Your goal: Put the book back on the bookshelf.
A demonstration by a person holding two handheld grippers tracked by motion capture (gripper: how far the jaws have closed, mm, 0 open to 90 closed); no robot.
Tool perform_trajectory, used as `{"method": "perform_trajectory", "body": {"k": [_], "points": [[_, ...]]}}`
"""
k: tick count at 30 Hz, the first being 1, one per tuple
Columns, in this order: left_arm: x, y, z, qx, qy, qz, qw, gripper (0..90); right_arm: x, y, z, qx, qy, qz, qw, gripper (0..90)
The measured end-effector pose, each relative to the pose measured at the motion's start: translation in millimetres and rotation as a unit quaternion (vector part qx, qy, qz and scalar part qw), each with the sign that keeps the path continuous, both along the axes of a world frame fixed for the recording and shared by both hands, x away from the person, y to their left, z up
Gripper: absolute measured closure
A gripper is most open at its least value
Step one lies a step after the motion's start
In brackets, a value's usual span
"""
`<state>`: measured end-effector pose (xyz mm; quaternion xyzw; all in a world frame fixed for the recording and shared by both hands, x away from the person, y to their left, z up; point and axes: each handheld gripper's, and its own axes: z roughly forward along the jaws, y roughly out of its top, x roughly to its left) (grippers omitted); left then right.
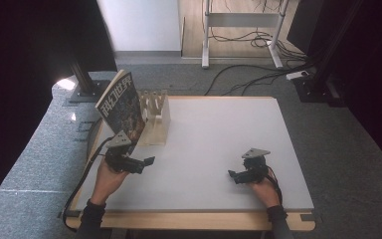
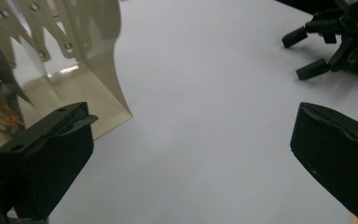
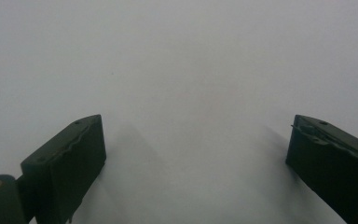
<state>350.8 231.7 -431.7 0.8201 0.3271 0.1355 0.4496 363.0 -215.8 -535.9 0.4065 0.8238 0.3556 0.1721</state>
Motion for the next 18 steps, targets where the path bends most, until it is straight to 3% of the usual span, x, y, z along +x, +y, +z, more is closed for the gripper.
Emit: {"method": "perform_trajectory", "body": {"k": [18], "points": [[3.3, -21.9, -64.2, 0.028, 0.040, -0.024, 0.9985, 0.0, -0.2, 0.0, -0.2, 0.000, 0.000, 0.000, 1.0000, 3.7]]}}
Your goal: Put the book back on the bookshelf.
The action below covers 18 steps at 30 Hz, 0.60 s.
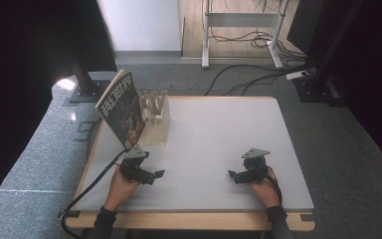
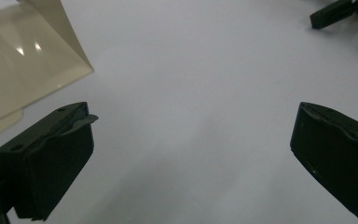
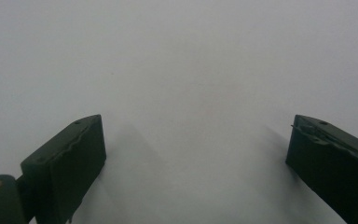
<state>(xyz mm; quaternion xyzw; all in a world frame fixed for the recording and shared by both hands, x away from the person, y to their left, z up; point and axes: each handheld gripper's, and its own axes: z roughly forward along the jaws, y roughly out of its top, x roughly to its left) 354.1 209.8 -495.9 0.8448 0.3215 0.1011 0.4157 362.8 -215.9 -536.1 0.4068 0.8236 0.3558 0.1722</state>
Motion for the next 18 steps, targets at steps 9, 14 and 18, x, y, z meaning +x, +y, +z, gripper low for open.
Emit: {"method": "perform_trajectory", "body": {"k": [9, 14, 18], "points": [[6.0, -10.2, -23.7, 0.056, 0.019, 0.005, 0.9982, 0.0, -0.1, 0.0, -0.2, 0.001, 0.000, 0.000, 1.0000, 3.7], [5.1, -16.0, -32.6, 0.090, 0.019, 0.008, 0.9957, 0.0, -0.3, 0.0, -0.3, 0.001, 0.000, 0.000, 1.0000, 3.6], [4.7, -16.1, -32.9, 0.090, 0.019, 0.009, 0.9958, 0.0, -0.5, -0.1, -0.5, 0.001, 0.000, 0.000, 1.0000, 3.7]]}}
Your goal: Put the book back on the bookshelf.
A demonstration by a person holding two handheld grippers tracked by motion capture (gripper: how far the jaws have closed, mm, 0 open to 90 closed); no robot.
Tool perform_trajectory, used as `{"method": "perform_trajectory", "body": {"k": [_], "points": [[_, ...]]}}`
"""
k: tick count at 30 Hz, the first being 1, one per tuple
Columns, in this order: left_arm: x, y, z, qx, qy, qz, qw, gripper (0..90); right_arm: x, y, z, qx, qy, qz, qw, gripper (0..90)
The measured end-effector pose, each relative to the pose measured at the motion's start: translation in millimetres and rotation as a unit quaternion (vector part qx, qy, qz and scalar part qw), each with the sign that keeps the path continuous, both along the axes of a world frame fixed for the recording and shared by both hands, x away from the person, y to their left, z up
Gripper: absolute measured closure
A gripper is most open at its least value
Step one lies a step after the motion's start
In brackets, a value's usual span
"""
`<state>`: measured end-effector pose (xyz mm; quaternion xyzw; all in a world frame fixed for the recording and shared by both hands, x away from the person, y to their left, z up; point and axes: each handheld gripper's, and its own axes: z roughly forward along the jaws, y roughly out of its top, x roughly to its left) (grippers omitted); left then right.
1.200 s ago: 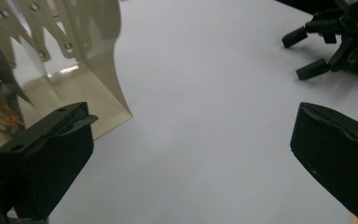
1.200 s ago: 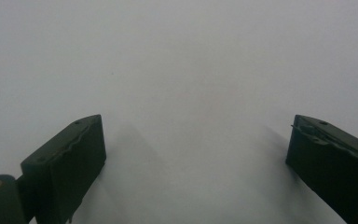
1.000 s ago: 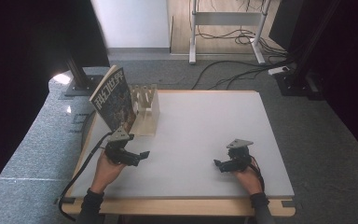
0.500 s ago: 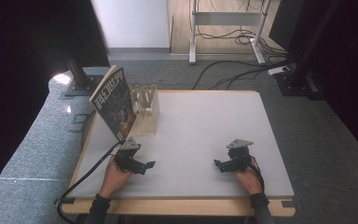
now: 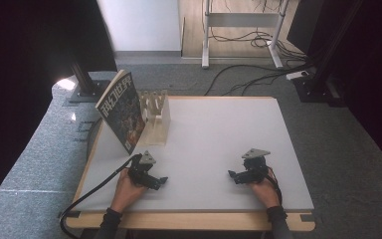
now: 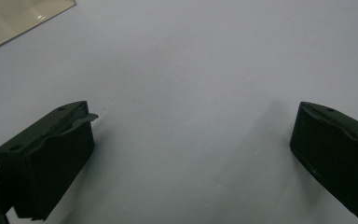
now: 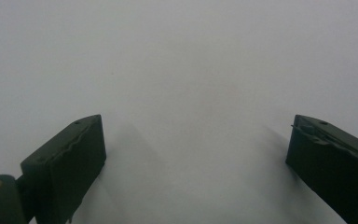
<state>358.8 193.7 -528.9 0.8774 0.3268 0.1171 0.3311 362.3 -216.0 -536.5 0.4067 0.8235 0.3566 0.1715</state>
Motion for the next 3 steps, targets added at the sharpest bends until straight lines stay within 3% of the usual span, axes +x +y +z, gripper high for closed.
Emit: {"method": "perform_trajectory", "body": {"k": [3], "points": [[-0.1, 0.0, 0.0, 0.000, 0.000, 0.000, 1.0000, 0.0, -0.1, 0.0, -0.1, 0.000, 0.000, 0.000, 1.0000, 3.7]]}}
